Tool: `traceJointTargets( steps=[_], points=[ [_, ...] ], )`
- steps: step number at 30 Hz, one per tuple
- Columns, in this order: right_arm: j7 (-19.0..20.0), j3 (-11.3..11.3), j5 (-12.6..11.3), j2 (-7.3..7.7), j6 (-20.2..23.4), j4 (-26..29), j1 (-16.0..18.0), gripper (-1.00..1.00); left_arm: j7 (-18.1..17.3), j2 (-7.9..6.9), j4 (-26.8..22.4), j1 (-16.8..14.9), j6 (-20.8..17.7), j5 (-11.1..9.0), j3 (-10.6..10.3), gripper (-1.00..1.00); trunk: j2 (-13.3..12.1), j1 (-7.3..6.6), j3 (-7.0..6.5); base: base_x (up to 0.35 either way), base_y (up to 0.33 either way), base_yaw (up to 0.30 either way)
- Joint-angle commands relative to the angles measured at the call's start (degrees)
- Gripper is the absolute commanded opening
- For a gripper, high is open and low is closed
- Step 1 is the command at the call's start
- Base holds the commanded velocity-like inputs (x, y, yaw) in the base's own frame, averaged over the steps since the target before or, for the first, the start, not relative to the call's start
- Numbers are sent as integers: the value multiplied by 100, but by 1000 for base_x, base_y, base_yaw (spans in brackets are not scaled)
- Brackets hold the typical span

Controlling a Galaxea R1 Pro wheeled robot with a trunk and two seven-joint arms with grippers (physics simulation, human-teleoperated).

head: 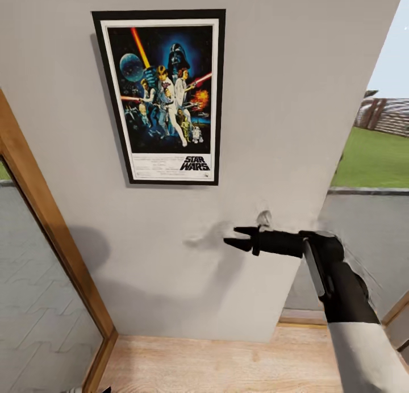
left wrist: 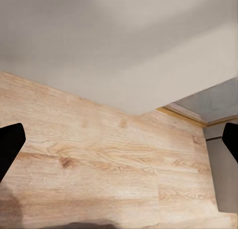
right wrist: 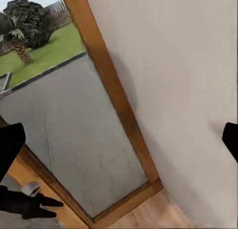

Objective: Pick up the poster from the kitchen countertop and hang it on one of the wall nails in the kitchen.

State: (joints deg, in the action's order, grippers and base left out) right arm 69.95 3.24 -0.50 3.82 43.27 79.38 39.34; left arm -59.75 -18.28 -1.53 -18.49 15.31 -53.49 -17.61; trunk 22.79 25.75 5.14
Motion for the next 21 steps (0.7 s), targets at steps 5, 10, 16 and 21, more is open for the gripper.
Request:
traceJointTargets(
  steps=[5, 10, 16, 21],
  points=[
    [24, 321, -17, -8, -909, 2, -1369, 100, 17, 5, 4, -6, 33, -36, -54, 100, 13, 4, 11, -4, 0, 0],
    [7, 391, -13, -26, -2273, -177, -2695, 100, 28, 9, 4, -6, 27, -32, -59, 100, 13, 4, 11, 0, 0, 0],
    [-18, 596, -12, -20, -2905, -1029, -3191, 100, 280, 33, 12, -6, 25, -17, -84, 100, 13, 4, 11, 0, 0, 0],
    [-17, 1363, 3, -12, -3391, -2321, -3291, 100, 1331, 188, 19, 67, 30, 14, -104, 100, 13, 4, 11, 0, 0, 0]
  ],
)
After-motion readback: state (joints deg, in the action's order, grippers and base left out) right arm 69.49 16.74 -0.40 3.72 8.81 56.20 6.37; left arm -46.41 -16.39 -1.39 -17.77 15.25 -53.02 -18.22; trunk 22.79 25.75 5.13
